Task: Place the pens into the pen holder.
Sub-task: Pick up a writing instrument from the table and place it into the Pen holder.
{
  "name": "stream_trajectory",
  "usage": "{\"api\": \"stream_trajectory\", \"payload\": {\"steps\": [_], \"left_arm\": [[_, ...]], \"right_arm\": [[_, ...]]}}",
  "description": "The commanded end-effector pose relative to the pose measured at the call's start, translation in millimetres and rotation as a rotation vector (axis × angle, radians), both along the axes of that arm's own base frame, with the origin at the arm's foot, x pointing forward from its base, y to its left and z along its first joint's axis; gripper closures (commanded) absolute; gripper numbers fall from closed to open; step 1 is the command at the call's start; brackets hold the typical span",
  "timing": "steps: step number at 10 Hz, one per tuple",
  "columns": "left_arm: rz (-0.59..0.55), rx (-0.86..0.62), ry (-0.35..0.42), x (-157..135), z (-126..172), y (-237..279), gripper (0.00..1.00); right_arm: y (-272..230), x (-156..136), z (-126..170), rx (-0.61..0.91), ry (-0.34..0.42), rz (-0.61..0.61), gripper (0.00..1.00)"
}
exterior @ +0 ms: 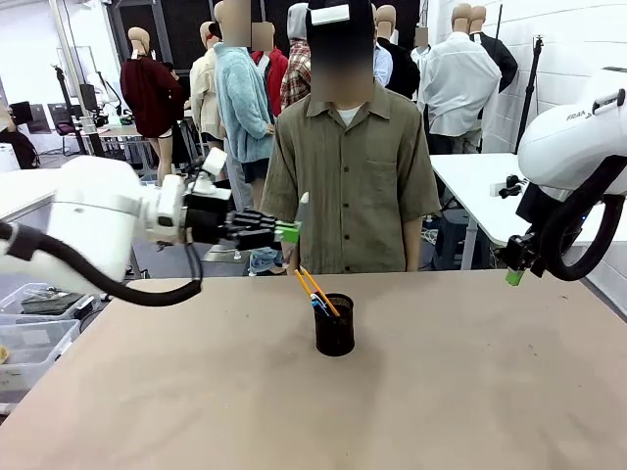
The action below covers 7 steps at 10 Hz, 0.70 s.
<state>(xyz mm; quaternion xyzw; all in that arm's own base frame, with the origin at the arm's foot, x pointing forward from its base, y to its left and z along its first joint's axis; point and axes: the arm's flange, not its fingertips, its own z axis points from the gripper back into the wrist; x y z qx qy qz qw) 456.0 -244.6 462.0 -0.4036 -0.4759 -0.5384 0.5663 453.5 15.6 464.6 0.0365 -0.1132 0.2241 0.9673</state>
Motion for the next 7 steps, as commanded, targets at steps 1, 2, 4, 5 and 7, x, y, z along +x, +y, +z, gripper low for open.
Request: {"api": "stream_trajectory", "payload": {"steps": [1,2,4,5,7], "left_arm": [[0.014,-0.037,-0.005,29,-4,-30,1.00],[-0.026,-0.018,0.003,40,-8,-51,1.00],[-0.020,-0.024,0.007,23,-2,-39,1.00],[-0.020,-0.024,0.007,23,-2,-39,1.00],[-0.003,0.038,0.028,35,-10,-53,1.00]], "right_arm": [[-1,-2,-3,-0.023,-0.016,0.002,0.36],[-1,-2,-3,-0.023,-0.016,0.002,0.36],[-1,-2,-3,-0.023,-0.016,0.002,0.36],[-1,-2,-3,-0.023,-0.016,0.002,0.36],[-1,-2,-3,-0.023,-0.016,0.002,0.36]]}}
